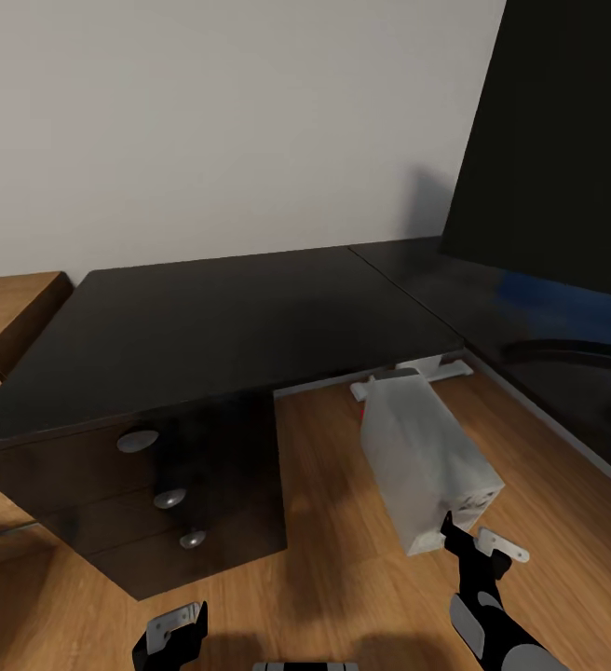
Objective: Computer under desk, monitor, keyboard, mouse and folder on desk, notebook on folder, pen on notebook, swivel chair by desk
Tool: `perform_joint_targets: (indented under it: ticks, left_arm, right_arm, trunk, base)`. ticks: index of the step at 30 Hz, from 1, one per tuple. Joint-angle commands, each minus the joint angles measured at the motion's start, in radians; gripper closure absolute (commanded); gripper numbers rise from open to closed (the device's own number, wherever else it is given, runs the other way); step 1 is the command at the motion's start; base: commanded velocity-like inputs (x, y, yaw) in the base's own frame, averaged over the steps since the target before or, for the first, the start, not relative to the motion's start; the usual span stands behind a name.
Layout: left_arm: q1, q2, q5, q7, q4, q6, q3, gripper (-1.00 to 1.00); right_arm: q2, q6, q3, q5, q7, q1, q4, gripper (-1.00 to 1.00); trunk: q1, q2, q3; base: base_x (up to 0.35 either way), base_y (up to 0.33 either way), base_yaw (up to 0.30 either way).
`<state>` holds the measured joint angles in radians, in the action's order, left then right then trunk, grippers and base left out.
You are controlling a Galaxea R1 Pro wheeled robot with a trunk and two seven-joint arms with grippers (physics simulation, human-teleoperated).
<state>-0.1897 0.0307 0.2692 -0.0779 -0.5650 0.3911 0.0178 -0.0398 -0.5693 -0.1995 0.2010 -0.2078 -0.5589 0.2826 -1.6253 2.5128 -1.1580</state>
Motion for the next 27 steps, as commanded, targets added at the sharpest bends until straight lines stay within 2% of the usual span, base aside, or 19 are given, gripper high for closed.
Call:
perform_joint_targets:
  ticks: [1,13,27]
  left_arm:
    - [0.0,0.0,0.001,-0.005,0.001,0.003,0.002,-1.0]
    - [0.0,0.0,0.001,-0.004,0.001,0.003,0.002,-1.0]
    - [0.0,0.0,0.002,-0.005,0.001,0.003,0.002,-1.0]
  right_arm:
    - [0.0,-0.001,0.011,-0.002,0.003,-0.001,0.0,-1.0]
    - [0.0,-0.001,0.011,-0.002,0.003,-0.001,0.0,-1.0]
    - [0.0,-0.001,0.011,-0.002,0.004,-0.001,0.0,-1.0]
  trunk:
    - [0.0,0.0,-0.001]
    - [0.0,0.0,-0.001]
    - [0.0,0.0,-0.001]
  base:
    - [0.032,0.0,0.0]
    - [0.009,0.0,0.0]
    - [0.085,0.012,0.0]
